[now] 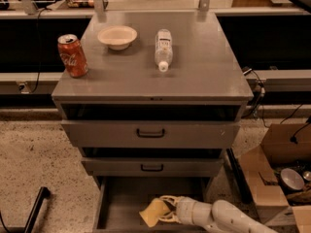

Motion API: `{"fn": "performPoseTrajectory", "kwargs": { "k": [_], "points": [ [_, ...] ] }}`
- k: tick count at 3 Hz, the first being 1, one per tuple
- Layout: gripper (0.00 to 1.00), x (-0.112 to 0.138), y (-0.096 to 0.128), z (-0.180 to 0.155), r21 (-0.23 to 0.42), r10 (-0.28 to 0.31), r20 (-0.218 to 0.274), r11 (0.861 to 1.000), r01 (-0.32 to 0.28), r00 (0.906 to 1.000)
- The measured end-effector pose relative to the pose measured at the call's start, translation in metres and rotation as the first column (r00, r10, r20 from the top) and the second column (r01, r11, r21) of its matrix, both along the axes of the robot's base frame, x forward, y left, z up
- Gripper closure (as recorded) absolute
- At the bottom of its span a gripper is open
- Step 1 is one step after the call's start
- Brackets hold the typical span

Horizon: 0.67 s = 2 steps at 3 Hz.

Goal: Pick sponge from bottom drawer and place on counter

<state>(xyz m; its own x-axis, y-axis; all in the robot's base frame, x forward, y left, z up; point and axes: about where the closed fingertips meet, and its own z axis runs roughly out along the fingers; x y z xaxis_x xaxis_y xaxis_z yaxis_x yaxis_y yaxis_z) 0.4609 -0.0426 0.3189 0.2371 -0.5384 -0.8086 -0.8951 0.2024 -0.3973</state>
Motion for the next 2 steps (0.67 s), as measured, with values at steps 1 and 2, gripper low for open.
{"fn": "performPoseTrajectory", "kwargs": {
  "k": [1, 2],
  "points": [
    [1.00, -0.033, 0.001, 0.044, 0.021, 0.008, 0.007, 1.000, -0.008, 0.9999],
    [1.00, -0.046, -0.002, 0.090, -0.010, 0.012, -0.001, 1.000, -0.012, 0.9999]
  ]
}}
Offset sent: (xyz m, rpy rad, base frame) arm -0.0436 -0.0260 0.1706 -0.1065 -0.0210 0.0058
